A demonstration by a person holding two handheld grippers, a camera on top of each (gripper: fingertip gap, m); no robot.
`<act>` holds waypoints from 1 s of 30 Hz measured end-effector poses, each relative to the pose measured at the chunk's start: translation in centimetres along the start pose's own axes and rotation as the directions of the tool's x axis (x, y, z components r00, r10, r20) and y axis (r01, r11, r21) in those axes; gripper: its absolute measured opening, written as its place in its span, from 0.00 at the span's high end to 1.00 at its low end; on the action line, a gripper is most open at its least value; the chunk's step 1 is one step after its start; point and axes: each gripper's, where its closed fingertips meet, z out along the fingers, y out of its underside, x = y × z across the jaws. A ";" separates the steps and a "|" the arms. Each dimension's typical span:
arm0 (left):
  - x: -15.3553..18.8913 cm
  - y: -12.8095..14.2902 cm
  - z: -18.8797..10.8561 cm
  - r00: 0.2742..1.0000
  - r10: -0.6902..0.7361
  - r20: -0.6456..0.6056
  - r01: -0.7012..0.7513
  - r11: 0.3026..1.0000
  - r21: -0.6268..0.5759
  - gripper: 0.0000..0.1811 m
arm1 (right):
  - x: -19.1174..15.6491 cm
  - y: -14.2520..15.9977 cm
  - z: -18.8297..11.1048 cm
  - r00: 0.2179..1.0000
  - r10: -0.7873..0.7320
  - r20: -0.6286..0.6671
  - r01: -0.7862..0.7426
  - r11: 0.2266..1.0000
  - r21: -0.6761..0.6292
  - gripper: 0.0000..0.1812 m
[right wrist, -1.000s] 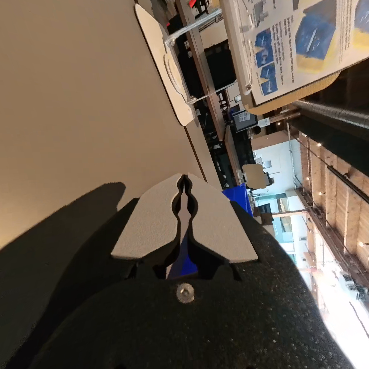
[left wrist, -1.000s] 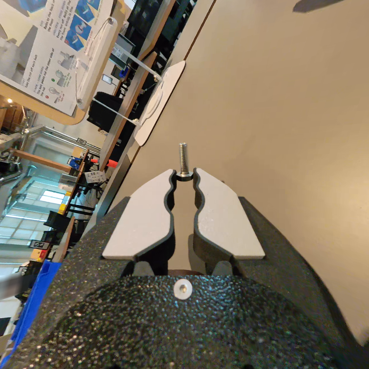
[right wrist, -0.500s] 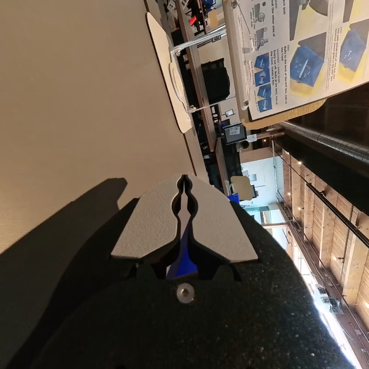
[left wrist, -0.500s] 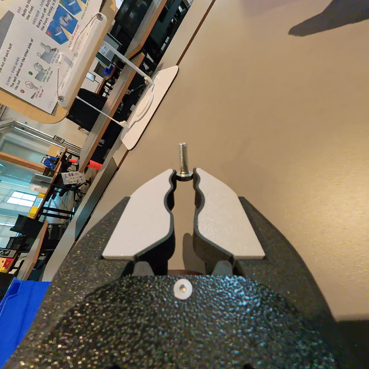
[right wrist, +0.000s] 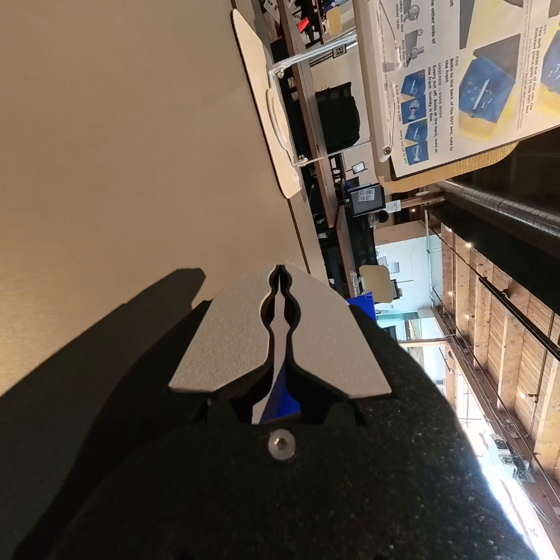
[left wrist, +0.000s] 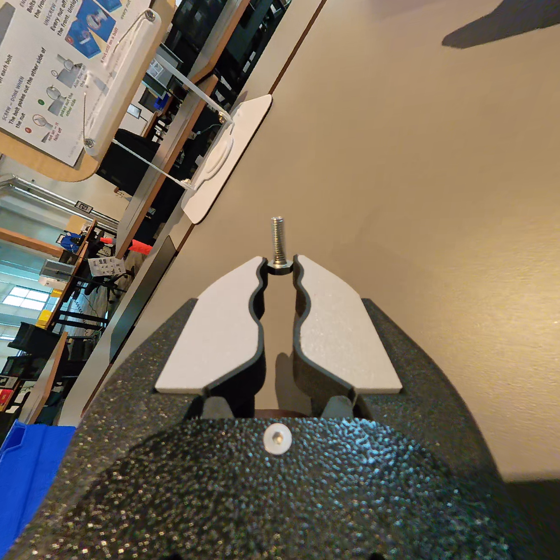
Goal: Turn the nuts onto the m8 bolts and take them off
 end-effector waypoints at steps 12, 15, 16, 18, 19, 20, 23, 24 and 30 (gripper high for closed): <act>1.1 -0.8 -0.5 1.000 0.018 0.020 -0.019 1.000 0.006 0.92 | 0.9 1.6 -0.9 0.991 0.106 -0.077 -0.107 0.994 -0.008 1.00; 1.1 -0.8 -1.6 0.995 0.043 0.089 -0.042 0.999 -0.012 0.92 | 2.1 1.7 -2.7 0.972 0.116 -0.205 -0.116 0.993 0.017 1.00; 1.2 -1.1 -2.2 0.993 0.040 0.110 -0.039 0.999 -0.008 0.92 | 2.4 1.6 -3.8 0.963 0.100 -0.251 -0.095 0.995 0.030 1.00; 1.9 -1.8 -3.4 0.988 0.066 0.141 -0.067 0.998 0.000 0.92 | 3.0 1.0 -6.0 0.940 0.062 -0.336 -0.043 0.997 0.066 1.00; 2.4 -2.1 -3.9 0.983 0.096 0.154 -0.096 0.995 -0.003 0.92 | 3.3 0.8 -7.0 0.927 0.048 -0.372 -0.021 0.997 0.074 1.00; 2.9 -2.4 -4.3 0.977 0.131 0.167 -0.131 0.991 -0.008 0.92 | 3.5 0.7 -7.7 0.915 0.036 -0.402 -0.007 0.997 0.073 1.00; 4.5 -2.9 -5.4 0.962 0.213 0.172 -0.213 0.977 -0.023 0.91 | 3.4 0.4 -8.8 0.902 0.003 -0.432 0.030 0.997 0.068 1.00; 4.9 -3.0 -5.7 0.958 0.229 0.173 -0.228 0.973 -0.026 0.91 | 3.2 0.3 -8.8 0.902 -0.009 -0.431 0.042 0.997 0.068 1.00; 4.8 -2.6 -5.9 0.970 0.179 0.162 -0.175 0.984 -0.040 0.92 | 2.5 0.0 -8.5 0.916 -0.027 -0.399 0.060 0.996 0.071 1.00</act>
